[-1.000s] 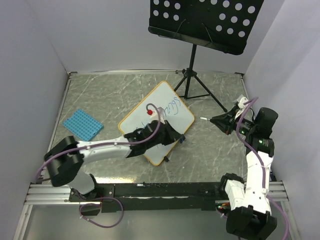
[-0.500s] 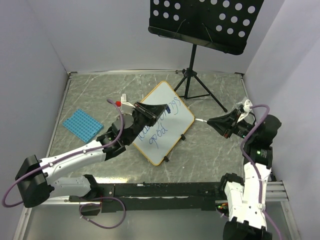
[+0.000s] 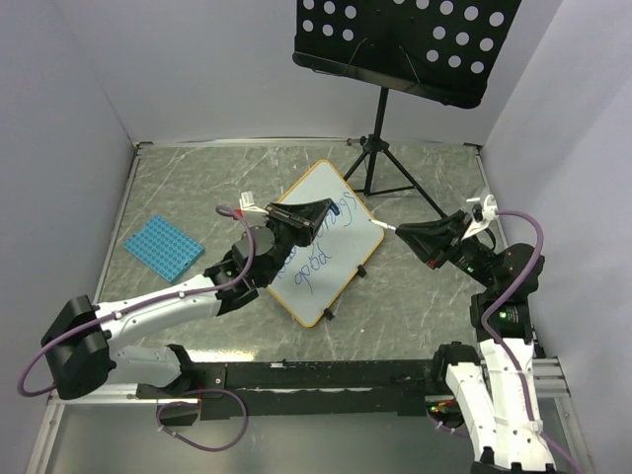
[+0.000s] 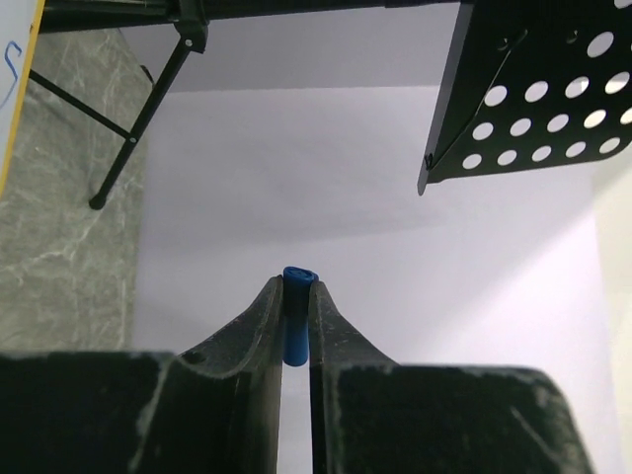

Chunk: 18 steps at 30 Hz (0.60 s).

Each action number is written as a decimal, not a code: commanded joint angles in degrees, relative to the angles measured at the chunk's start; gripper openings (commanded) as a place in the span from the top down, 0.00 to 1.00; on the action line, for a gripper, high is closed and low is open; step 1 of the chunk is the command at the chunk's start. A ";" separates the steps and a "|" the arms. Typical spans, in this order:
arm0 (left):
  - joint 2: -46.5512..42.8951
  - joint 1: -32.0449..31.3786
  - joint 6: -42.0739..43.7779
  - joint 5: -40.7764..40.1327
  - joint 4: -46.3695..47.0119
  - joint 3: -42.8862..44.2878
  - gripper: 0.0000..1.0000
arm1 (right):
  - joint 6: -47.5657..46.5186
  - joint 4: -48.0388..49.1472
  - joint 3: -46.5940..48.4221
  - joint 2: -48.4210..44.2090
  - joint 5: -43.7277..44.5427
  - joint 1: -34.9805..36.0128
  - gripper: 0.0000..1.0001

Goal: Write a sentence on the whiteboard
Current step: Insert the whiteboard marker without the cap into the pen cap.

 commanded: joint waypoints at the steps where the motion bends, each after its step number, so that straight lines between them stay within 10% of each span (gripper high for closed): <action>1: 2.59 -1.27 -10.54 -3.43 3.04 1.27 0.93 | 0.44 4.24 0.73 0.29 8.63 1.77 1.00; 18: 13.68 -3.20 -18.83 -3.00 7.78 7.77 0.93 | -18.19 -1.82 -1.29 -3.75 21.89 12.23 1.00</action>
